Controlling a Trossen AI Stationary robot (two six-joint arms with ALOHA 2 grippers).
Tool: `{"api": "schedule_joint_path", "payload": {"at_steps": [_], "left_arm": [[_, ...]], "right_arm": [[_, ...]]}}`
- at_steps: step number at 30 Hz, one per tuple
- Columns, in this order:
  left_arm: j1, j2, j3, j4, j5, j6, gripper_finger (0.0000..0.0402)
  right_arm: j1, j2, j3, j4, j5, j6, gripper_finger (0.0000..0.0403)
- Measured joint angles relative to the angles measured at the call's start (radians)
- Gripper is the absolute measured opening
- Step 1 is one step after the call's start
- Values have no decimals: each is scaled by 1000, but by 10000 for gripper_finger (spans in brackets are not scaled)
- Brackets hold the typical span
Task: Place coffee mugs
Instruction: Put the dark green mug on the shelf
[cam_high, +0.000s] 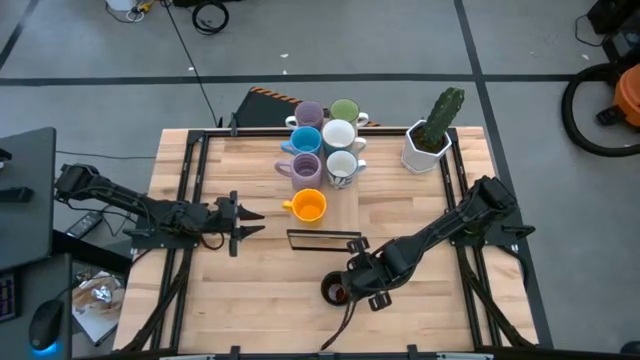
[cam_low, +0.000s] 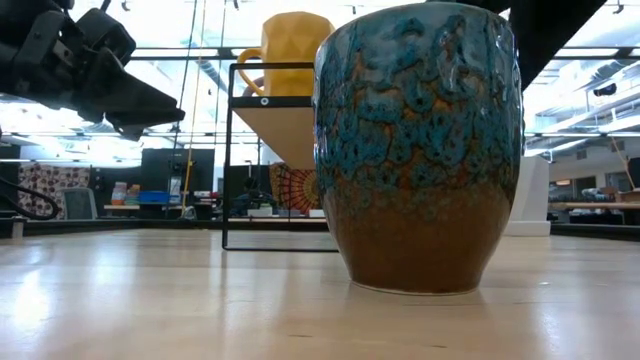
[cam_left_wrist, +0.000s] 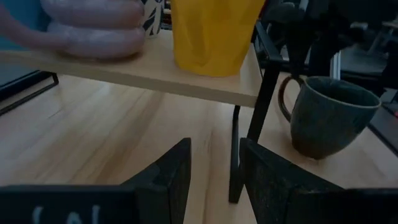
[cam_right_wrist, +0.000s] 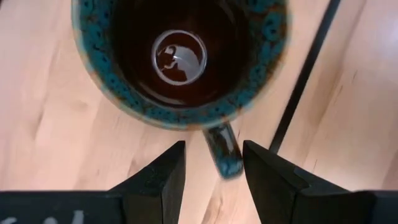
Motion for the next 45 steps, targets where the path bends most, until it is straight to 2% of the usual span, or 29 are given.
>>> {"api": "schedule_joint_path", "payload": {"at_steps": [8, 16, 19, 27, 34, 40, 45], "left_arm": [[0, 0, 0, 2, 0, -22, 142], [0, 0, 0, -1, 0, -26, 142], [0, 0, 0, -1, 0, -27, 142], [0, 0, 1, -1, 0, -27, 142], [0, 0, 1, -3, 0, -27, 142], [0, 0, 1, -10, 0, -26, 142], [0, 0, 1, -25, 0, -26, 142]], "right_arm": [[0, 30, 0, -1, -26, -68, 165], [1, 29, -1, -9, -190, 56, 165], [4, 29, -1, -8, -214, 118, 165], [6, 37, -1, -6, -142, 282, 165], [12, 39, -7, 47, -127, 413, 165], [17, 39, -71, 94, -127, 450, 158], [16, 40, -100, 141, -127, 446, 129]]}}
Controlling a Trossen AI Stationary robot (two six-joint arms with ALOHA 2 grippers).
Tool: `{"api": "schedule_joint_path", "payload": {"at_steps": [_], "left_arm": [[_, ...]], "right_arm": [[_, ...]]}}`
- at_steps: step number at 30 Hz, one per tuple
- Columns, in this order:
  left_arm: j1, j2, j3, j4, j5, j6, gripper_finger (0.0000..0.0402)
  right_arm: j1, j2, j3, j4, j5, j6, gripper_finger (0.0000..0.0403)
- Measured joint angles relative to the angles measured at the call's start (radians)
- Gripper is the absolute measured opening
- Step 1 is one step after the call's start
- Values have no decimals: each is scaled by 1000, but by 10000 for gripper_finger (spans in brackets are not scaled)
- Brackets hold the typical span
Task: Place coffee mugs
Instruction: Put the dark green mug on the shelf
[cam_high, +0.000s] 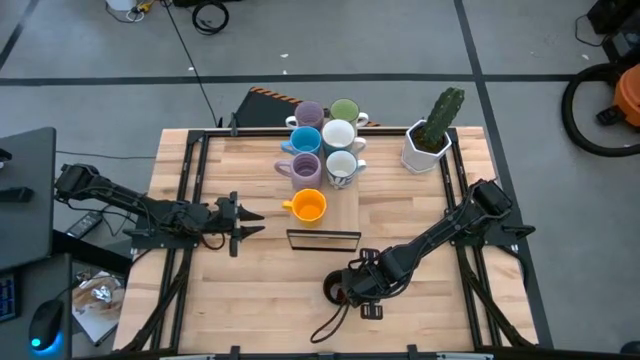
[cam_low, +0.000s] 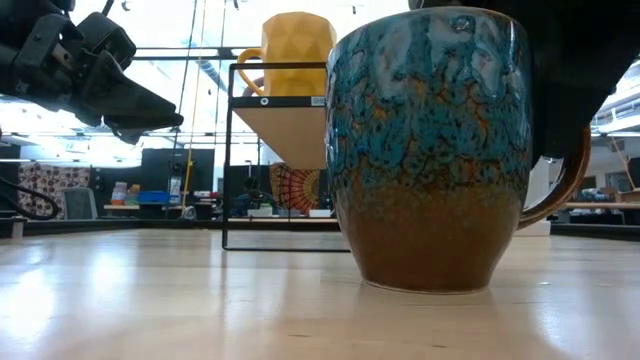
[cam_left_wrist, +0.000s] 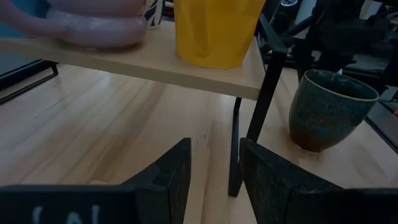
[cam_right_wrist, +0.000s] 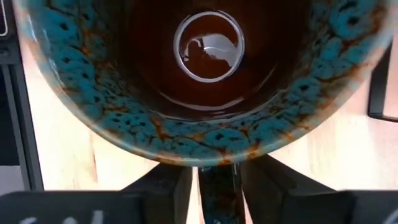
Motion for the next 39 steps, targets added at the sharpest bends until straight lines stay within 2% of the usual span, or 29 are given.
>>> {"api": "schedule_joint_path", "payload": {"at_steps": [9, 22, 39], "left_arm": [[0, 0, 0, 1, 0, -4, 142], [0, 0, 0, 0, 0, -7, 142], [0, 0, 0, -8, 0, -25, 142]], "right_arm": [[-2, 0, -2, 10, 0, -8, 54], [-3, -37, -2, -15, 2, -60, 53], [0, -59, -2, -2, 53, -124, 52]]}}
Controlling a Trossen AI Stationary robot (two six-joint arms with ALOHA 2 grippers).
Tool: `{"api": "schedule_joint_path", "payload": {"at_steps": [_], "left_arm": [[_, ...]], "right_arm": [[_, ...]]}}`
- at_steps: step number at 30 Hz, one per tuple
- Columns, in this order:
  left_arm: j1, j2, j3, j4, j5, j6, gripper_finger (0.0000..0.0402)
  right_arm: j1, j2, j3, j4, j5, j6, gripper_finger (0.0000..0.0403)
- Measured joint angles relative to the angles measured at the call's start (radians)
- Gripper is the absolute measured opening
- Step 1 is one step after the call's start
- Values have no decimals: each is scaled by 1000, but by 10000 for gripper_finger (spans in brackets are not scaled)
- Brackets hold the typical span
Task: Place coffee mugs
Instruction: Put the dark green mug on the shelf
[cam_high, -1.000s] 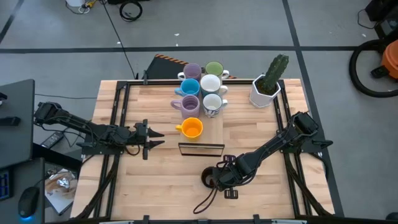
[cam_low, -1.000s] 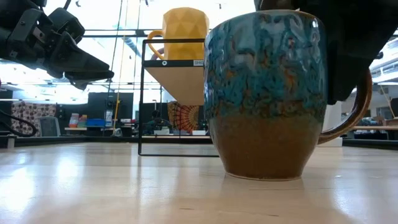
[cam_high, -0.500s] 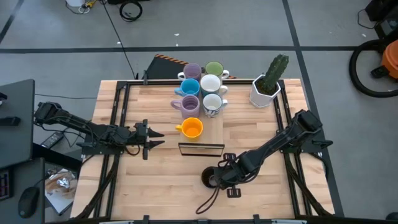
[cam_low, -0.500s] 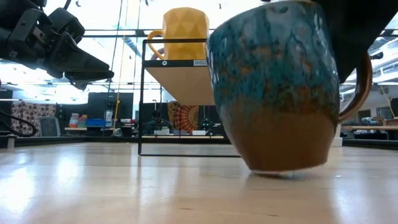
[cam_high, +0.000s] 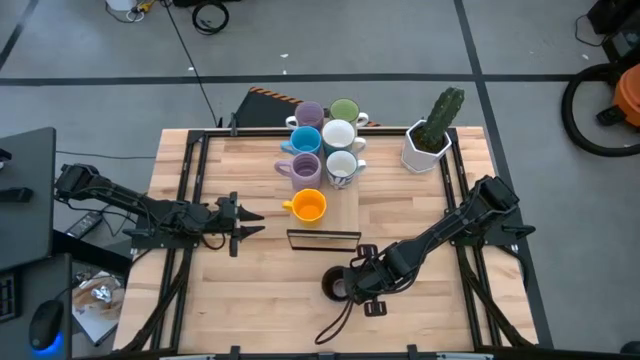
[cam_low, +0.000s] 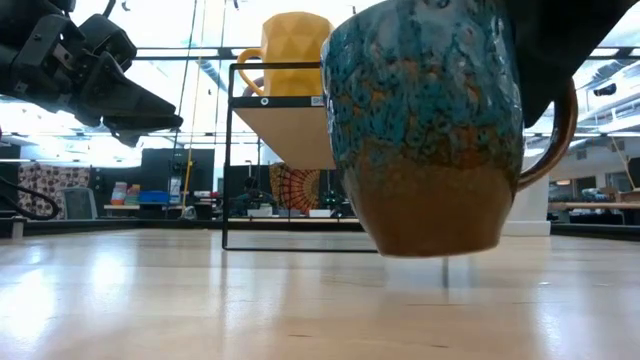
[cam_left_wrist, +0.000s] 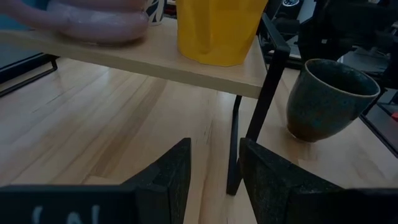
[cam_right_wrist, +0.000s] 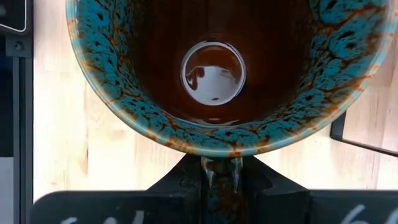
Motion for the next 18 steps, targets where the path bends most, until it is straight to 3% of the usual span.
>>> {"api": "schedule_joint_path", "payload": {"at_steps": [9, 18], "left_arm": [[0, 0, 0, -19, 0, -9, 142], [0, 1, 0, -24, 0, -9, 142]], "right_arm": [[10, -2, -13, 22, 25, -24, 52], [12, -81, -162, 182, 24, -26, 52]]}}
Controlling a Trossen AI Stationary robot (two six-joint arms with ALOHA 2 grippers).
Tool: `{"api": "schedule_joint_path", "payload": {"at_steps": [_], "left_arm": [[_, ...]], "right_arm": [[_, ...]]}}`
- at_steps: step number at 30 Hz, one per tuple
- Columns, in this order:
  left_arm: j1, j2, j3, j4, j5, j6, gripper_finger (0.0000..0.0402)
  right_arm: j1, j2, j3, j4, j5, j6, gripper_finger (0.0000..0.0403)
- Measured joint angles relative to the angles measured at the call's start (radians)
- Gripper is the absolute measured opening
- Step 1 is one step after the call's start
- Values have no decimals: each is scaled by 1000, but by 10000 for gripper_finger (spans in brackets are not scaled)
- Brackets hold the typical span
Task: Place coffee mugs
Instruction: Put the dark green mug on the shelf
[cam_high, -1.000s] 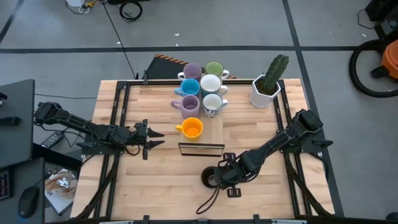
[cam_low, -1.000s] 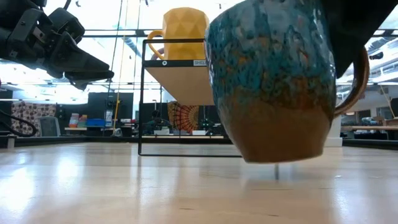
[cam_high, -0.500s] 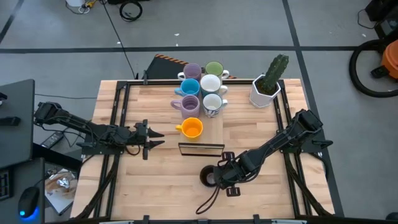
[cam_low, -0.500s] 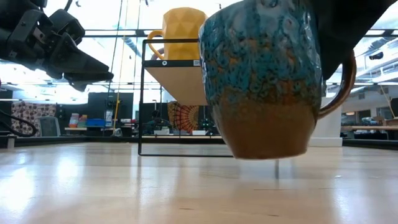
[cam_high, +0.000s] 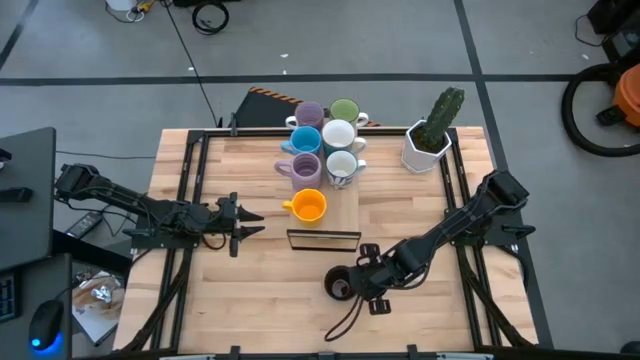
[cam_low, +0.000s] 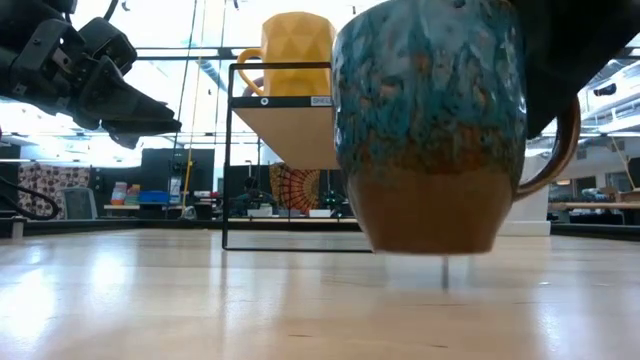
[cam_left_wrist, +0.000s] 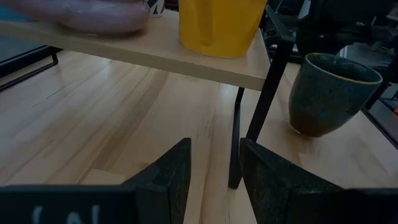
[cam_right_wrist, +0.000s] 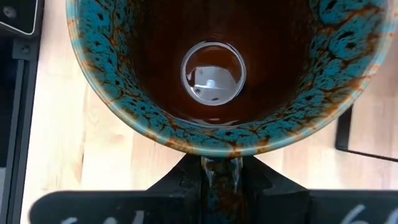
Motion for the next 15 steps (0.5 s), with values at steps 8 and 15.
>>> {"api": "schedule_joint_path", "payload": {"at_steps": [8, 15], "left_arm": [[0, 0, 0, 0, 0, 0, 142], [0, 0, 0, -1, 0, -10, 142]], "right_arm": [[6, -83, -43, 52, -2, -7, 52], [5, -163, -44, 44, 21, -7, 52]]}}
